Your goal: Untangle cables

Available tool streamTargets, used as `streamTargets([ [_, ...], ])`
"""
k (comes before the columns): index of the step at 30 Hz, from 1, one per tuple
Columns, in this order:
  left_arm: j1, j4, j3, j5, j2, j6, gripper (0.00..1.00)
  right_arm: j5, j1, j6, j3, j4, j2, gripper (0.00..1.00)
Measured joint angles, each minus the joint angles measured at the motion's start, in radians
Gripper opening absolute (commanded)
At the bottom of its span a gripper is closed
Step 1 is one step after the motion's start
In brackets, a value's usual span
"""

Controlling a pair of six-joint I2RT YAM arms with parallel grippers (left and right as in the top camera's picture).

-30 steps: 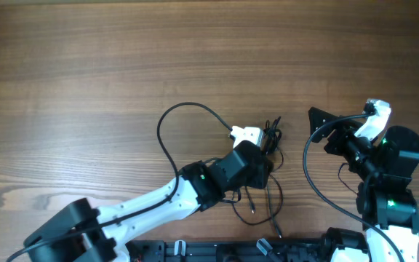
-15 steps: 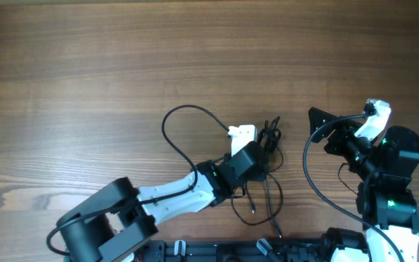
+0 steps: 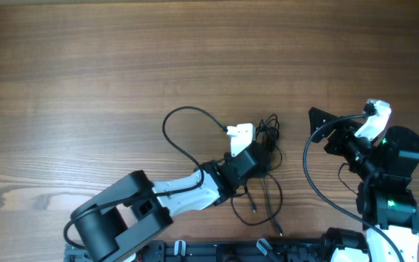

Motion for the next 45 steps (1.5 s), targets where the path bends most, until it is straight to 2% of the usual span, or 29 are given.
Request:
streamTargets([
  [2, 0.002, 0.012, 0.000, -0.051, 0.035, -0.079, 0.28, 0.000, 0.000, 0.000, 0.000, -0.003, 0.000, 1.00],
  [4, 0.008, 0.037, 0.000, -0.089, 0.062, -0.152, 0.33, 0.000, 0.000, 0.000, 0.000, -0.003, 0.000, 1.00],
  [6, 0.026, 0.093, 0.002, -0.109, 0.084, -0.190, 0.31, 0.000, 0.000, 0.000, 0.000, -0.003, 0.000, 1.00],
  [7, 0.034, 0.122, 0.004, -0.116, 0.097, -0.198, 0.27, 0.000, 0.000, 0.000, 0.000, -0.005, 0.000, 1.00],
  [9, 0.059, 0.187, 0.008, -0.124, 0.127, -0.213, 0.04, 0.000, 0.000, 0.000, 0.000, -0.005, 0.000, 1.00],
  [15, 0.087, 0.275, 0.010, -0.129, 0.176, -0.198, 0.04, 0.000, 0.000, 0.000, 0.000, -0.006, 0.000, 1.00],
  [18, 0.087, 0.341, 0.009, -0.098, 0.176, -0.065, 0.04, -0.005, 0.000, -0.029, 0.000, -0.022, 0.000, 1.00],
  [21, 0.087, 0.322, 0.007, -0.039, 0.072, 0.185, 0.04, -0.086, 0.000, -0.159, 0.000, -0.021, 0.000, 1.00],
  [26, 0.093, 0.113, 0.010, 0.030, -0.332, 0.539, 0.04, -0.278, 0.000, -0.338, 0.000, -0.008, 0.000, 1.00],
  [27, 0.106, 0.034, 0.011, 0.037, -0.431, 0.614, 0.04, -0.323, -0.001, -0.364, 0.000, 0.006, 0.000, 1.00],
  [32, 0.192, -0.233, 0.011, 0.069, -0.729, 0.743, 0.04, -0.485, -0.001, -0.397, 0.000, 0.071, 0.000, 1.00],
  [34, 0.205, -0.294, 0.011, 0.114, -0.787, 0.777, 0.04, -0.557, -0.001, -0.398, 0.000, 0.117, 0.000, 1.00],
  [38, 0.205, -0.321, 0.010, 0.217, -0.809, 0.818, 0.04, -0.698, -0.001, -0.397, 0.000, 0.187, 0.000, 0.99],
  [45, 0.205, -0.292, 0.010, 0.368, -0.809, 0.871, 0.04, -0.858, -0.001, -0.436, 0.000, 0.216, 0.000, 0.55],
])
